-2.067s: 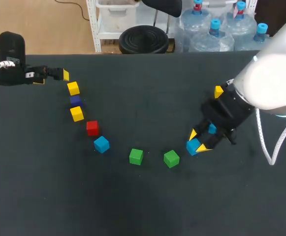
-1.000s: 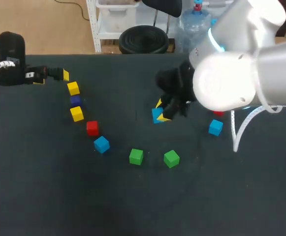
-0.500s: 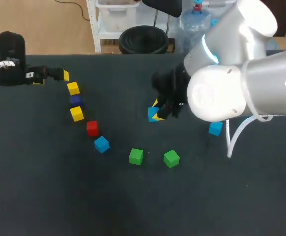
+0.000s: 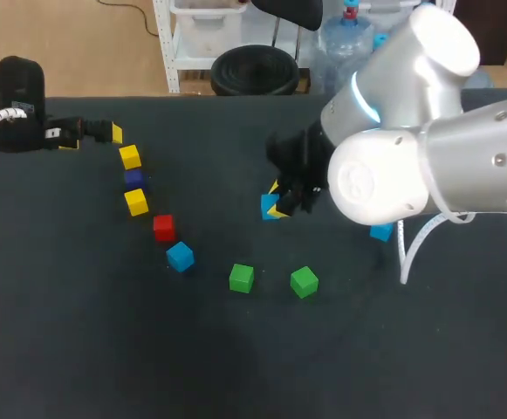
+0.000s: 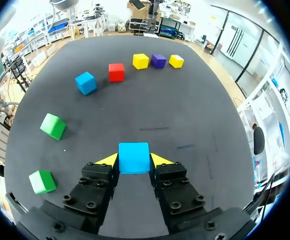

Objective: Place the blue cubes, place green cubes on the blue cubes, place the yellow cubes on the green cubes, then place the red cubes on the yellow cubes, and place purple cube on the red cubes.

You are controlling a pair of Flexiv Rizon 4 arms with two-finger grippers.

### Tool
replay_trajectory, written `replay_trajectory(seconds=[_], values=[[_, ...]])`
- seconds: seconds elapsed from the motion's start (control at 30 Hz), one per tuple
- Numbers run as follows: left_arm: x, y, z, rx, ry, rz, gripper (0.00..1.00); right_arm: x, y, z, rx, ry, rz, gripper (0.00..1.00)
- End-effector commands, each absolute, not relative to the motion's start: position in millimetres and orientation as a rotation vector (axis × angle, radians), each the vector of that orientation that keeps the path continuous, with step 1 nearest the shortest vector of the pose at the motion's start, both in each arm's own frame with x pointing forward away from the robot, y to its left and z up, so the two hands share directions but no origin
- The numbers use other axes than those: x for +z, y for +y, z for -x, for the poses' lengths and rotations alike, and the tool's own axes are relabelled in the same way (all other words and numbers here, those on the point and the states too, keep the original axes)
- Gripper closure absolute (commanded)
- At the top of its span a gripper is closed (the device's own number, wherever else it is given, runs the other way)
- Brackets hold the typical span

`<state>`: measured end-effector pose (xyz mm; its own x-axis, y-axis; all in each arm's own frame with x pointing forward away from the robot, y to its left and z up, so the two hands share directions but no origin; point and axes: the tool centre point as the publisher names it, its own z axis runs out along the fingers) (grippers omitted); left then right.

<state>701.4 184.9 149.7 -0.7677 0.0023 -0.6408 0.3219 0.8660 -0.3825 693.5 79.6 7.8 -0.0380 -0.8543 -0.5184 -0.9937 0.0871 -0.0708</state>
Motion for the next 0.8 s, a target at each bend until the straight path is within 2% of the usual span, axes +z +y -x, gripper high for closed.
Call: replay_trajectory(seconds=[0.03,0.8], values=[[150,185,-701,-0.634,2.378,-0.232,0.00,4,82,-701,0.443,1.944,1.816,1.00],[150,185,-701,-0.634,2.378,-0.232,0.00,-7,84,-709,0.469,1.932,1.809,1.00]])
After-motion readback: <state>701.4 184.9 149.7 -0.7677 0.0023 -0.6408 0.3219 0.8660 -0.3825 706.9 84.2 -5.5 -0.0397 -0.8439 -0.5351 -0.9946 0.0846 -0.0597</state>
